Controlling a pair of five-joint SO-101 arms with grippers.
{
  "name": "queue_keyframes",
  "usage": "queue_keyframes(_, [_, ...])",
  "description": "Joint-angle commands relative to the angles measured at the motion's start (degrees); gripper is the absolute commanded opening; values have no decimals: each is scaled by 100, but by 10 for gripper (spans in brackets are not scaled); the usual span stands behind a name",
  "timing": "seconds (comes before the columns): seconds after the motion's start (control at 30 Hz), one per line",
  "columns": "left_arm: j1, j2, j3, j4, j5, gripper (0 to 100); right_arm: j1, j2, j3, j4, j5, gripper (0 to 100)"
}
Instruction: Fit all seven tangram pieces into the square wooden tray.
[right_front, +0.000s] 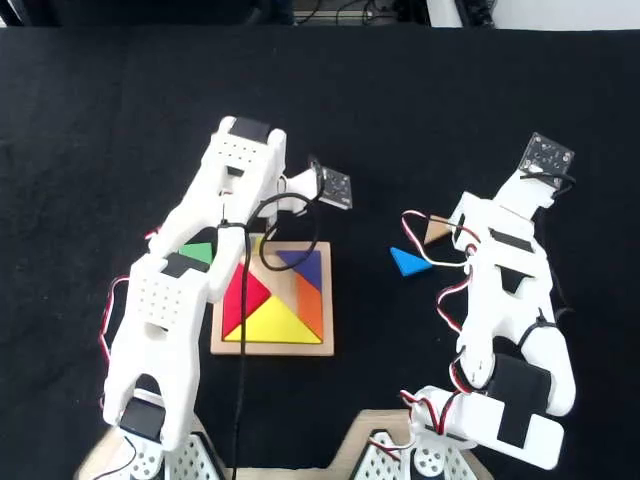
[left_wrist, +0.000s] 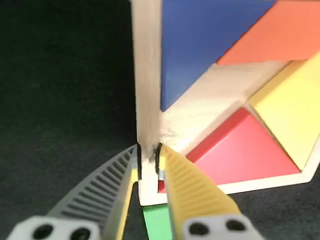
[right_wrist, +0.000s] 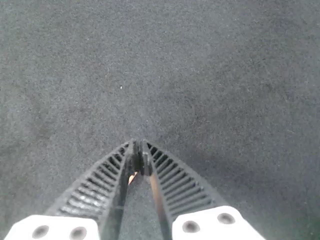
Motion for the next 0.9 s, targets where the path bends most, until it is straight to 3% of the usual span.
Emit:
queue_keyframes(0.0, [13, -123, -602, 97, 422, 131, -79, -40, -321, -105, 62, 12])
queue_keyframes(0.53, [-48, -273, -1138, 387, 712, 175, -158, -40, -321, -105, 70, 12])
queue_keyframes(0.7, [-576, -1609, -971, 396, 1486, 175, -167, -40, -321, -105, 70, 12])
queue_keyframes(0.87, [-971, -3727, 321, 387, 2084, 175, -167, -40, -321, -105, 70, 12])
